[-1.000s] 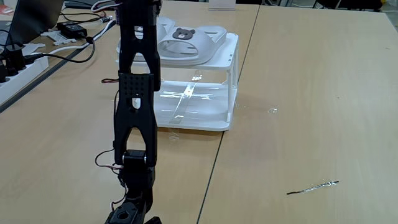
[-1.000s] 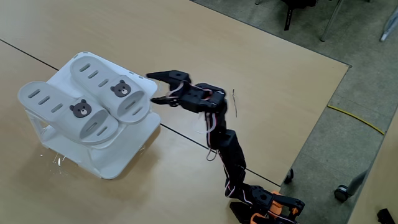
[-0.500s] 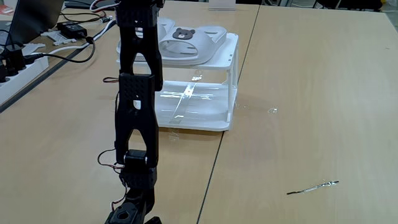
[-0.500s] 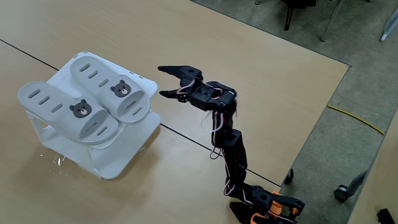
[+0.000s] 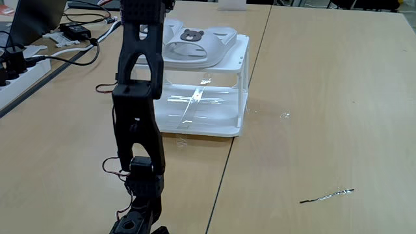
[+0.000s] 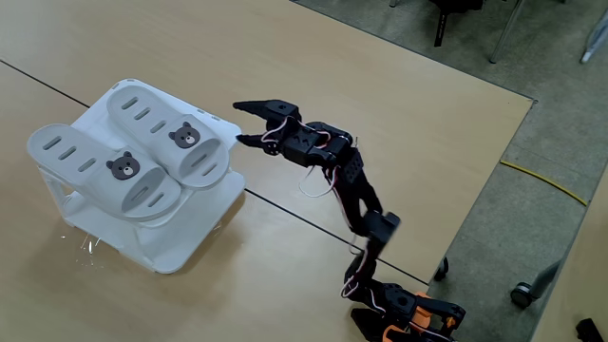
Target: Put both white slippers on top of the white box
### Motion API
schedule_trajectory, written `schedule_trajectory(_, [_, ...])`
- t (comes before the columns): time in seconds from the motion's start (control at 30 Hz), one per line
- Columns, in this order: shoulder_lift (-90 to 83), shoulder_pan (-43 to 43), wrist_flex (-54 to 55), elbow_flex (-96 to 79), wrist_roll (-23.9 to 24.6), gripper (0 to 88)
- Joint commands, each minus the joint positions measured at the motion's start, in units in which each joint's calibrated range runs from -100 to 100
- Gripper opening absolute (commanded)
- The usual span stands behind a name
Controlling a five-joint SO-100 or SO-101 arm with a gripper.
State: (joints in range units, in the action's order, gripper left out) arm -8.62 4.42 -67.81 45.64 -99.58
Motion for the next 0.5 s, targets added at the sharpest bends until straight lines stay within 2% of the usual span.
schedule_trajectory(0.0, [-14.6,-2.9,12.6,-19.3,-0.4,25.3])
schedule_trajectory(0.17, [-32.1,-5.9,38.1,-50.2,-0.4,0.4])
schedule_trajectory(0.27, [-41.4,-5.9,55.8,-66.8,-0.4,0.8])
schedule_trajectory(0.33, [-48.2,-5.9,71.3,-79.6,-0.4,0.8])
schedule_trajectory(0.47, [-53.9,-5.9,111.3,-103.0,-0.4,0.8])
